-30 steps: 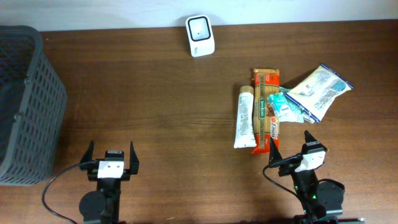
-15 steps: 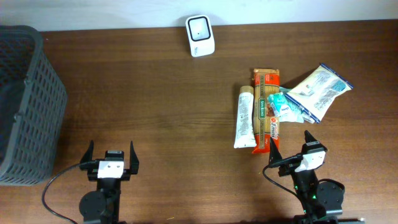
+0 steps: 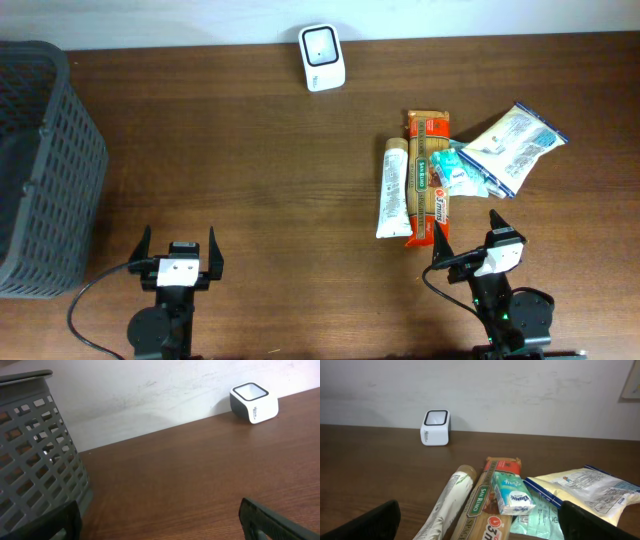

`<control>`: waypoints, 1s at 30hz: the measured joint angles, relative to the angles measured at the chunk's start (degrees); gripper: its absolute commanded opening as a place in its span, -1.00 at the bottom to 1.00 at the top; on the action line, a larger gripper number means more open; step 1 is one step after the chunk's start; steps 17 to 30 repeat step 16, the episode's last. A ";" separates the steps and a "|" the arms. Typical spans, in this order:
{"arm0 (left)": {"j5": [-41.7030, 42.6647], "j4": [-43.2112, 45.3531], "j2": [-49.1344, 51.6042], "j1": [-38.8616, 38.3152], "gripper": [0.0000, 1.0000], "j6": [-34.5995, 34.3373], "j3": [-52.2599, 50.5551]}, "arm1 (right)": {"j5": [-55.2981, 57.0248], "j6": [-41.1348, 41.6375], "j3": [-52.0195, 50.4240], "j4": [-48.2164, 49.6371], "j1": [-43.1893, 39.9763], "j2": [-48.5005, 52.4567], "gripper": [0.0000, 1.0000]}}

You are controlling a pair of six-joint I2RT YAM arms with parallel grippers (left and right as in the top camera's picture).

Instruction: Scan the item barcode

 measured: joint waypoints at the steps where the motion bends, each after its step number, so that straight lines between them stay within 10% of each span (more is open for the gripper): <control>1: 0.00 0.00 0.00 0.00 0.99 -0.02 0.00 | 0.00 0.07 0.00 0.02 0.00 0.00 0.97; 30: 0.00 0.02 0.00 0.00 0.99 -0.02 0.00 | 0.00 0.02 0.00 0.00 0.00 0.00 0.98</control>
